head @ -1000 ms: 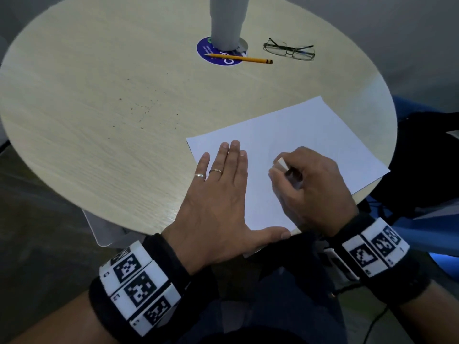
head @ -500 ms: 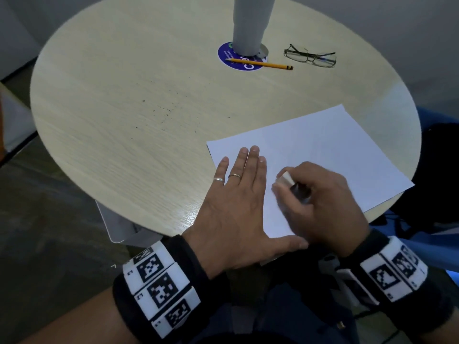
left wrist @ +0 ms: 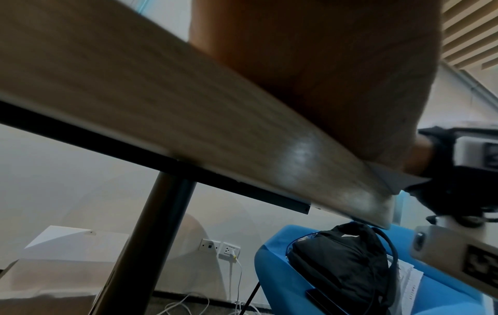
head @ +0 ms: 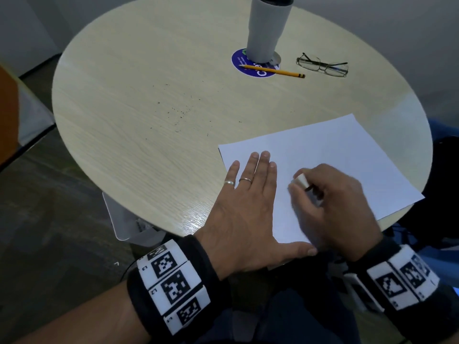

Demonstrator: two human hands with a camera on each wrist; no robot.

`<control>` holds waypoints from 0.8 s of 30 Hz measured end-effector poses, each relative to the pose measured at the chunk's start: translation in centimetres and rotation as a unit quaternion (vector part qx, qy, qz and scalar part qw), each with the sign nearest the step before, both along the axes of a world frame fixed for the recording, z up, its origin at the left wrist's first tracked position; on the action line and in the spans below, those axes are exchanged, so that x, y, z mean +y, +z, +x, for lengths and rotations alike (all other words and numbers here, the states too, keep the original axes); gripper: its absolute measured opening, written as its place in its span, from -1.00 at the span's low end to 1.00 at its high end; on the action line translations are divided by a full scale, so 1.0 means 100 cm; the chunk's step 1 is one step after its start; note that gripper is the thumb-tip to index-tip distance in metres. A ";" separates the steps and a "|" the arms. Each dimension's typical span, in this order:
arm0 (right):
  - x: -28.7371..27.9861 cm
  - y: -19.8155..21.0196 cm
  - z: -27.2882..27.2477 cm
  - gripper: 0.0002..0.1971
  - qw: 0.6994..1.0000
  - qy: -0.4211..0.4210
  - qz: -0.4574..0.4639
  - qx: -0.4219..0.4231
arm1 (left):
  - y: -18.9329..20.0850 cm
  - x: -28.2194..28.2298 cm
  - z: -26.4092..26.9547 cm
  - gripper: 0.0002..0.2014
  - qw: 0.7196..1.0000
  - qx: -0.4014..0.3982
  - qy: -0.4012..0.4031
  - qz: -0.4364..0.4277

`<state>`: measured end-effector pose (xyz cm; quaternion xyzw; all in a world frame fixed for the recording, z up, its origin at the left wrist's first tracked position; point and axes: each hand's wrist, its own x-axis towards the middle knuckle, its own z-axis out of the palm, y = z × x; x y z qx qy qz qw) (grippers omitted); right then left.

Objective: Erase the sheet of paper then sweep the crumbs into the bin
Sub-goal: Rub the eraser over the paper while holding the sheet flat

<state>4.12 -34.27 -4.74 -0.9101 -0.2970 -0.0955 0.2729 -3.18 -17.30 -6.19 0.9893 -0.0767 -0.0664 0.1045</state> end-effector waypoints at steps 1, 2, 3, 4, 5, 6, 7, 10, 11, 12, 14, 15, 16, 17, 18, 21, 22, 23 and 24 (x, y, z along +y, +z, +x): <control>0.005 -0.001 -0.008 -0.80 1.000 0.022 -0.014 0.001 | 0.000 0.001 0.000 0.39 1.000 0.001 0.001 0.001; 0.006 0.000 -0.009 -0.81 0.999 0.030 -0.016 0.014 | 0.000 0.002 0.000 0.39 1.000 0.004 -0.002 0.000; 0.003 0.002 -0.005 -0.82 0.999 0.022 0.000 0.040 | 0.001 0.004 0.001 0.39 1.000 0.011 -0.008 -0.004; -0.004 0.007 0.003 -0.85 0.998 0.000 0.024 0.060 | 0.003 0.006 0.002 0.39 1.000 0.017 -0.013 -0.011; -0.009 0.015 0.010 -0.87 0.997 -0.026 0.043 0.064 | 0.005 0.008 0.004 0.38 0.999 0.019 -0.014 -0.022; -0.014 0.023 0.018 -0.88 0.996 -0.045 0.049 0.056 | 0.008 0.011 0.007 0.37 0.999 0.018 -0.010 -0.038; -0.018 0.031 0.022 -0.88 0.996 -0.056 0.047 0.049 | 0.011 0.014 0.010 0.38 0.998 0.012 -0.004 -0.054; -0.012 0.036 0.022 -0.90 0.995 -0.053 0.042 0.069 | 0.012 0.020 0.014 0.48 0.996 0.008 0.024 -0.082; -0.008 0.031 0.018 -0.90 0.994 -0.050 0.045 0.085 | 0.011 0.021 0.012 0.50 0.996 0.019 0.030 -0.078; -0.005 0.025 0.014 -0.89 0.993 -0.050 0.046 0.097 | 0.010 0.021 0.010 0.49 0.997 0.028 0.031 -0.067; -0.001 0.014 0.008 -0.79 0.994 -0.047 0.032 0.089 | 0.007 0.019 0.006 0.48 0.998 0.026 0.029 -0.041; 0.000 0.010 0.005 -0.76 0.996 -0.042 0.022 0.074 | 0.006 0.018 0.005 0.48 0.999 0.022 0.028 -0.034; 0.002 0.008 0.002 -0.76 0.997 -0.033 0.012 0.064 | 0.006 0.018 0.005 0.49 0.999 0.020 0.028 -0.030; 0.005 0.008 -0.003 -0.77 0.998 -0.016 0.003 0.059 | 0.006 0.017 0.005 0.49 0.999 0.019 0.027 -0.028; 0.008 0.009 -0.008 -0.78 0.998 0.004 -0.006 0.058 | 0.006 0.017 0.005 0.49 0.999 0.019 0.027 -0.027; 0.001 0.014 -0.006 -0.75 0.997 0.007 -0.013 0.080 | 0.006 0.015 0.002 0.50 1.000 0.021 0.014 -0.018; -0.007 0.016 0.000 -0.73 0.996 -0.011 -0.014 0.089 | 0.006 0.014 0.000 0.51 1.000 0.023 0.006 -0.014; -0.014 0.020 0.007 -0.70 0.996 -0.026 -0.025 0.083 | 0.006 0.011 -0.002 0.51 1.000 0.024 -0.001 -0.009; -0.017 0.023 0.010 -0.67 0.996 -0.034 -0.043 0.066 | 0.006 0.009 -0.003 0.51 1.000 0.022 -0.008 -0.003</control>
